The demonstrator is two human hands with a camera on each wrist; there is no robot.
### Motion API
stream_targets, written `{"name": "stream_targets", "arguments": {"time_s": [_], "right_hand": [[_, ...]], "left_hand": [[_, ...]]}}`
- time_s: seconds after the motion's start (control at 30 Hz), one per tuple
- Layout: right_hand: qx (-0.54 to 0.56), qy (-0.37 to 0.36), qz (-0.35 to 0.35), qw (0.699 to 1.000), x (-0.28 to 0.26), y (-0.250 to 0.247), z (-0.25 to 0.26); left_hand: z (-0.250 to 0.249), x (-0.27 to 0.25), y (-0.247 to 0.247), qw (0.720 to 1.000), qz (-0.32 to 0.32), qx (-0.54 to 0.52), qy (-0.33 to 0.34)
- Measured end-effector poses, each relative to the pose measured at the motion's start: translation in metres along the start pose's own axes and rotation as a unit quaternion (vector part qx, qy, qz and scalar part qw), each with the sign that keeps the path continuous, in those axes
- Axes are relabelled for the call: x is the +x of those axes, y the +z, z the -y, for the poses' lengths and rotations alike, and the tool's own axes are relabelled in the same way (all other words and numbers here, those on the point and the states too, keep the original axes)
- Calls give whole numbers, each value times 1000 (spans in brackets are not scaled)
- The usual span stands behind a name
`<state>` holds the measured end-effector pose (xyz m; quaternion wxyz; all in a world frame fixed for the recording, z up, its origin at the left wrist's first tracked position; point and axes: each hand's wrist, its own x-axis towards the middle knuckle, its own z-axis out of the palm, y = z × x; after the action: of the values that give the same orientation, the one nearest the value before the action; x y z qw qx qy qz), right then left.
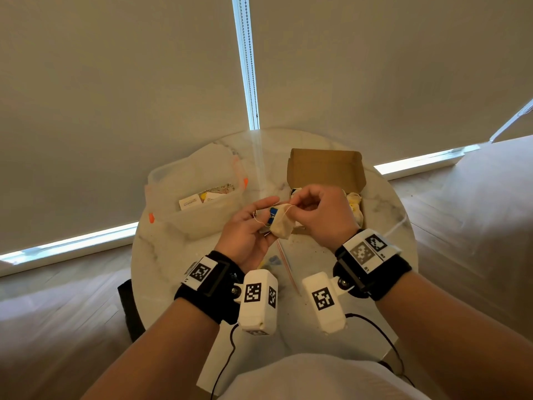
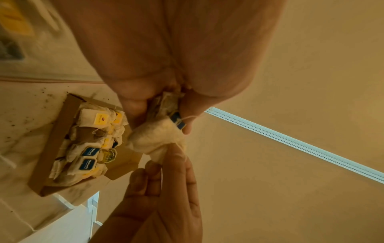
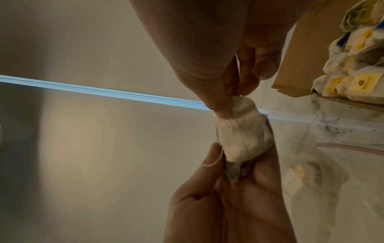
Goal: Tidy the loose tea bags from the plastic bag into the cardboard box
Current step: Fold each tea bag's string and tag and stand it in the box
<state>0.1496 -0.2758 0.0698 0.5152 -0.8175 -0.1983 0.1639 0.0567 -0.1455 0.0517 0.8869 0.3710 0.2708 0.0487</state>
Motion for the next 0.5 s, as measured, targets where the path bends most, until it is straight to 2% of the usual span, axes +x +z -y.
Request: {"name": "stream_targets", "arguments": {"time_s": [0.07, 0.2, 0.3, 0.37, 0.5], "right_hand": [[24, 13, 10, 1000, -2, -1, 4], [170, 68, 83, 980, -10, 0, 18], [238, 107, 72, 963, -11, 0, 21], [211, 114, 41, 970, -9, -1, 18], [27, 60, 1, 998, -5, 5, 6]], "left_hand": [[0, 0, 1, 1000, 0, -4, 3], [0, 0, 3, 999, 1, -38, 8], [0, -1, 4, 998, -7, -58, 6], [-1, -2, 6, 998, -5, -68, 7], [0, -3, 8, 997, 0, -72, 10]]}}
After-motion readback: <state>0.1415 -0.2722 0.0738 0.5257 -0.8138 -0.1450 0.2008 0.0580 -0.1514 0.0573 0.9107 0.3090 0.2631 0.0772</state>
